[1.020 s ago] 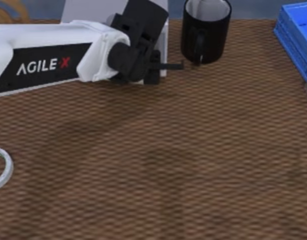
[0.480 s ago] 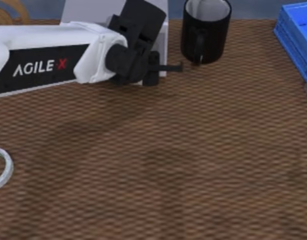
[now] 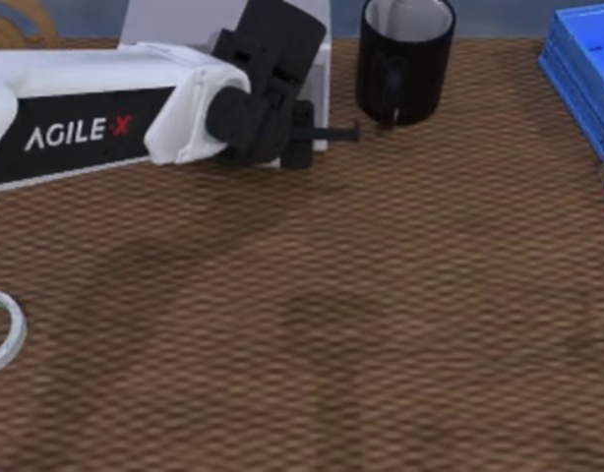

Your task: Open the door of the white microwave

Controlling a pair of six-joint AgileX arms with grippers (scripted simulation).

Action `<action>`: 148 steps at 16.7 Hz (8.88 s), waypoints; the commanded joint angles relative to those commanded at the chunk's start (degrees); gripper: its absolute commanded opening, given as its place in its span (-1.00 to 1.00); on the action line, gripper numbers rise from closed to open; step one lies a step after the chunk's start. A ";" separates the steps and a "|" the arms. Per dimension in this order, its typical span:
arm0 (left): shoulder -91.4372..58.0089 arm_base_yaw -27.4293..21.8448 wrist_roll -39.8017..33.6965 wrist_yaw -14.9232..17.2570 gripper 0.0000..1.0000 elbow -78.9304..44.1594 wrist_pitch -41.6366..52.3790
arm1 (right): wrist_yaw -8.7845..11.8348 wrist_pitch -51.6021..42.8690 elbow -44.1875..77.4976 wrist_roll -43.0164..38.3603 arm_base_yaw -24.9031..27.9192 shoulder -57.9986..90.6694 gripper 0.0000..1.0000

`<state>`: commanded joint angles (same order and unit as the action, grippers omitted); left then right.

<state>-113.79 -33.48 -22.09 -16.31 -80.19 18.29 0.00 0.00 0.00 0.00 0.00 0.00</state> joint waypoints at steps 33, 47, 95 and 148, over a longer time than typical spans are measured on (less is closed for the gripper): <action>2.34 0.61 3.16 2.40 -1.00 3.48 -1.96 | 0.00 0.00 0.00 0.00 0.00 0.00 1.00; 3.03 0.59 4.13 3.51 -1.00 4.55 -2.47 | 0.00 0.00 0.00 0.00 0.00 0.00 1.00; 6.98 2.32 10.02 7.92 -1.00 10.08 -5.22 | 0.00 0.00 0.00 0.00 0.00 0.00 1.00; 11.46 4.88 17.77 14.51 -1.00 15.96 -7.28 | 0.00 0.00 0.00 0.00 0.00 0.00 1.00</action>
<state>-102.33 -28.60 -4.32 -1.80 -64.23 11.01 0.00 0.00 0.00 0.00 0.00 0.00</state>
